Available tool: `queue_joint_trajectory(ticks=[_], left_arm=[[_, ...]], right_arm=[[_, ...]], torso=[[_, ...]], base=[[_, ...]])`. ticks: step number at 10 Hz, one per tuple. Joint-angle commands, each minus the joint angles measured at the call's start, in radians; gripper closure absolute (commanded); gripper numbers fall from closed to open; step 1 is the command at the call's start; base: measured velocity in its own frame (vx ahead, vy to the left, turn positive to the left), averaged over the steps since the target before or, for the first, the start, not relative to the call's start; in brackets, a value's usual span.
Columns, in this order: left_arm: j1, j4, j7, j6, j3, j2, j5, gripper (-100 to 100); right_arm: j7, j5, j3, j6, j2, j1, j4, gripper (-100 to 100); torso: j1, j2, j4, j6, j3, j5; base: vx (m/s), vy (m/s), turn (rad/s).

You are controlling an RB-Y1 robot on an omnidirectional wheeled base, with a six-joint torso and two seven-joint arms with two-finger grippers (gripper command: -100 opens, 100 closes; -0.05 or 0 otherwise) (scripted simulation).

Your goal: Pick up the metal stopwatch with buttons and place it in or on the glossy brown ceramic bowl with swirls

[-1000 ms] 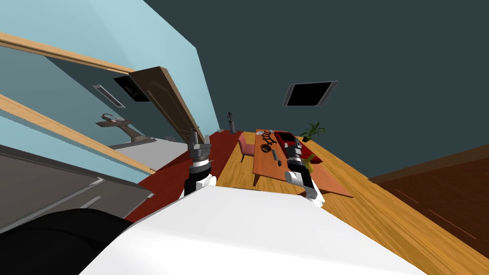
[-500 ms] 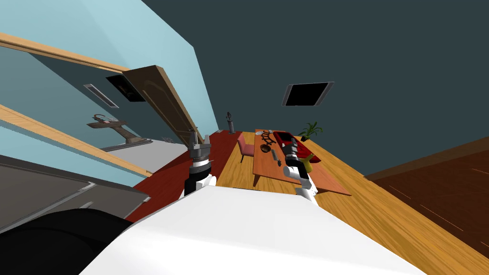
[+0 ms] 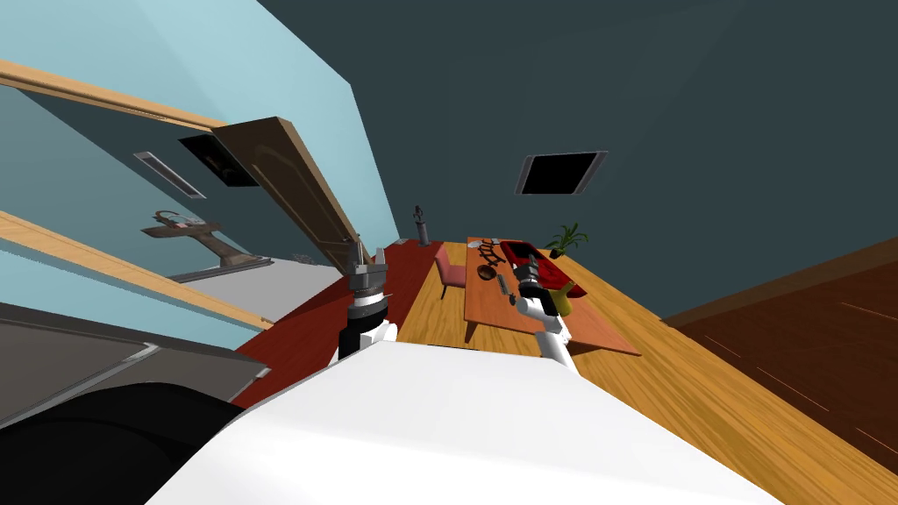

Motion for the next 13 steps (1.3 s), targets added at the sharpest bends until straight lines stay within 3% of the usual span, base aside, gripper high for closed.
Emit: queue_joint_trajectory(ticks=[1,2,3,4,5,6,7,8,9,10,12,13], left_arm=[[0.0,0.0,0.0,0.0,0.0,0.0,0.0,0],[0.0,0.0,0.0,0.0,0.0,0.0,0.0,0],[0.0,0.0,0.0,0.0,0.0,0.0,0.0,0],[0.0,0.0,0.0,0.0,0.0,0.0,0.0,0],[0.0,0.0,0.0,0.0,0.0,0.0,0.0,0],[0.0,0.0,0.0,0.0,0.0,0.0,0.0,0],[0.0,0.0,0.0,0.0,0.0,0.0,0.0,0],[0.0,0.0,0.0,0.0,0.0,0.0,0.0,0],[0.0,0.0,0.0,0.0,0.0,0.0,0.0,0],[0.0,0.0,0.0,0.0,0.0,0.0,0.0,0],[0.0,0.0,0.0,0.0,0.0,0.0,0.0,0],[0.0,0.0,0.0,0.0,0.0,0.0,0.0,0]], right_arm=[[-0.017,-0.013,-0.006,0.022,-0.006,-0.013,0.042,-100],[-0.041,-0.032,-0.018,0.06,-0.007,-0.054,0.079,-100],[-0.041,-0.032,-0.018,0.06,-0.007,-0.054,0.101,-100],[-0.065,-0.051,-0.029,0.096,-0.008,-0.094,0.142,-100],[-0.065,-0.051,-0.029,0.096,-0.008,-0.094,0.161,-100],[-0.09,-0.07,-0.04,0.132,-0.009,-0.133,0.211,-100],[-0.09,-0.07,-0.04,0.132,-0.009,-0.133,0.221,-100],[-0.116,-0.088,-0.05,0.168,-0.011,-0.17,0.264,-100],[-0.116,-0.088,-0.05,0.168,-0.011,-0.17,0.283,-100],[-0.142,-0.106,-0.06,0.202,-0.014,-0.206,0.316,-100],[-0.142,-0.106,-0.06,0.202,-0.014,-0.206,0.344,-100],[-0.169,-0.123,-0.07,0.236,-0.017,-0.241,0.383,-100]], torso=[[0.0,0.0,0.0,0.0,0.0,0.0],[0.0,0.0,0.0,0.0,0.0,0.0],[0.0,0.0,0.0,0.0,0.0,0.0],[0.0,0.001,0.0,0.0,0.0,0.0],[0.0,0.0,0.0,0.0,0.0,0.0],[0.0,0.001,0.0,0.0,0.0,0.0],[0.0,0.0,0.0,0.0,0.0,0.0],[0.0,0.001,0.0,0.0,0.0,0.0],[-0.001,0.0,0.0,0.0,0.0,0.0],[-0.001,0.001,0.0,0.0,0.0,0.0],[-0.001,0.001,0.0,0.0,0.0,0.0],[-0.001,0.001,0.0,0.0,0.001,0.0]], base=[[0.016,0.008,-0.028],[0.015,0.011,-0.061],[0.01,0.009,-0.032],[0.012,0.004,-0.061],[0.013,0.004,-0.026],[0.015,0.003,-0.058],[0.012,0.004,-0.033],[0.013,-0.001,-0.063],[0.013,-0.001,-0.033],[0.013,-0.003,-0.081],[0.009,-0.001,-0.008],[0.007,-0.007,-0.061]])
